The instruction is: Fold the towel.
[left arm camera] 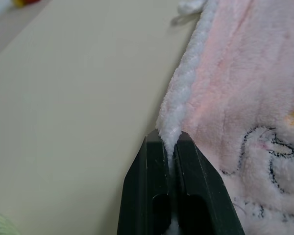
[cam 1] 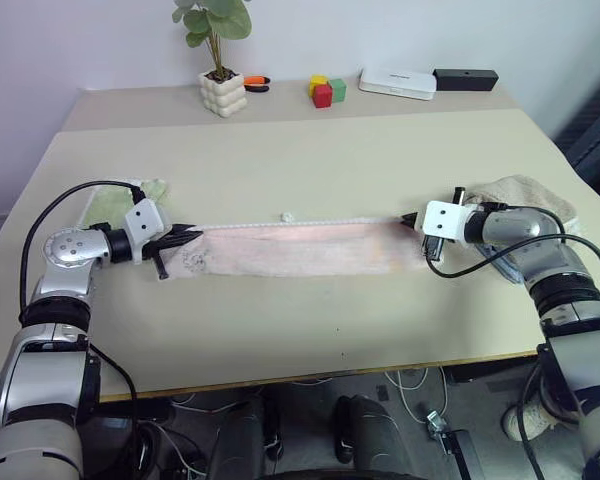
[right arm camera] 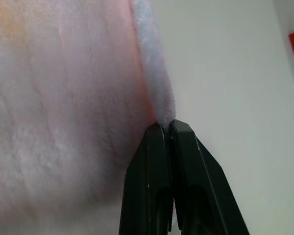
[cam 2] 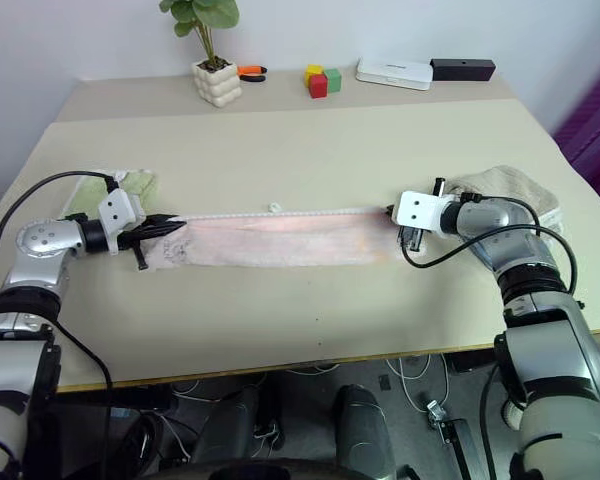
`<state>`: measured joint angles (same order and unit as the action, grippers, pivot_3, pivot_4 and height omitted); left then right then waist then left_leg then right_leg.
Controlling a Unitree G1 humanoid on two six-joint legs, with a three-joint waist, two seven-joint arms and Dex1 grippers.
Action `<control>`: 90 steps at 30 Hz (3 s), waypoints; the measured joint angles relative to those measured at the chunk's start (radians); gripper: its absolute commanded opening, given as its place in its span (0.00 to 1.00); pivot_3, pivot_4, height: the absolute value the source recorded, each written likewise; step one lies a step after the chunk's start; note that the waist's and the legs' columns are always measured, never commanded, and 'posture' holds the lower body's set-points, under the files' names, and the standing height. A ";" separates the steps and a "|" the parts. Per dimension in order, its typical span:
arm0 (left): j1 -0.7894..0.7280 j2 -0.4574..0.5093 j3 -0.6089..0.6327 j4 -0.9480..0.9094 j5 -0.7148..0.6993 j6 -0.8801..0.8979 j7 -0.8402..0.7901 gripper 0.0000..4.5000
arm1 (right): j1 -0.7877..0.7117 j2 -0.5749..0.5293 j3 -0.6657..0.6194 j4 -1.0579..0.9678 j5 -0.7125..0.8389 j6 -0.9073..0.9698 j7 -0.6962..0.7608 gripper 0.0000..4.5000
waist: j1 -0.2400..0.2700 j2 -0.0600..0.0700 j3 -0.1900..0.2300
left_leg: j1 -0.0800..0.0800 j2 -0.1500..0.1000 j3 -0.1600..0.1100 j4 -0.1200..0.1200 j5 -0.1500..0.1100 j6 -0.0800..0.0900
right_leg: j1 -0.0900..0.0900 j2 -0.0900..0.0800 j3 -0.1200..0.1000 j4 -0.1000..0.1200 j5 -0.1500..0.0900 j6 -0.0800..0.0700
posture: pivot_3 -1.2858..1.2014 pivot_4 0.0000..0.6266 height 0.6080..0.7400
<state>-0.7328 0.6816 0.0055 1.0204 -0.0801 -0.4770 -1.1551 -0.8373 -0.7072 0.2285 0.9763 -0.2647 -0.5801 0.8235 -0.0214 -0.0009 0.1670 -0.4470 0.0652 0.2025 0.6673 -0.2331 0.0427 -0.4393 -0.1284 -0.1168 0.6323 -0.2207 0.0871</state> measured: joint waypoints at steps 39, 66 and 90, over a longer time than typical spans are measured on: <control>0.126 -0.199 0.225 -0.624 -0.379 0.651 0.232 0.00 | 0.269 0.177 -0.193 -0.717 0.370 0.696 -0.184 0.01 | -0.018 0.000 0.000 | 0.004 0.001 -0.010 0.000 0.001 -0.002 | 0.007 0.002 0.000 0.000 -0.001 0.002 | 0.52 0.24 1.00; 0.150 -0.191 0.223 -0.690 -0.388 0.681 0.261 0.00 | 0.222 0.129 -0.181 -0.657 0.231 0.720 -0.227 0.64 | -0.020 0.000 0.000 | 0.004 0.000 -0.010 -0.001 0.001 -0.002 | 0.007 0.003 -0.001 -0.001 -0.001 0.002 | 0.52 0.24 1.00; 0.269 -0.505 0.191 -0.811 -0.380 0.820 0.718 0.00 | 0.287 0.549 -0.377 -0.706 0.537 0.897 -0.550 0.00 | -0.020 -0.001 -0.001 | 0.004 0.000 -0.012 -0.001 0.001 -0.002 | 0.008 0.003 -0.001 -0.001 -0.001 0.002 | 0.52 0.24 1.00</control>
<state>-0.4638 0.1763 0.1970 0.2090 -0.4603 0.3432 -0.4366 -0.5504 -0.1584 -0.1487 0.2699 0.2720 0.3171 0.2732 -0.0415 -0.0015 0.1663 -0.4430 0.0650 0.1904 0.6661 -0.2321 0.0406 -0.4312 -0.1250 -0.1180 0.6308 -0.2216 0.0888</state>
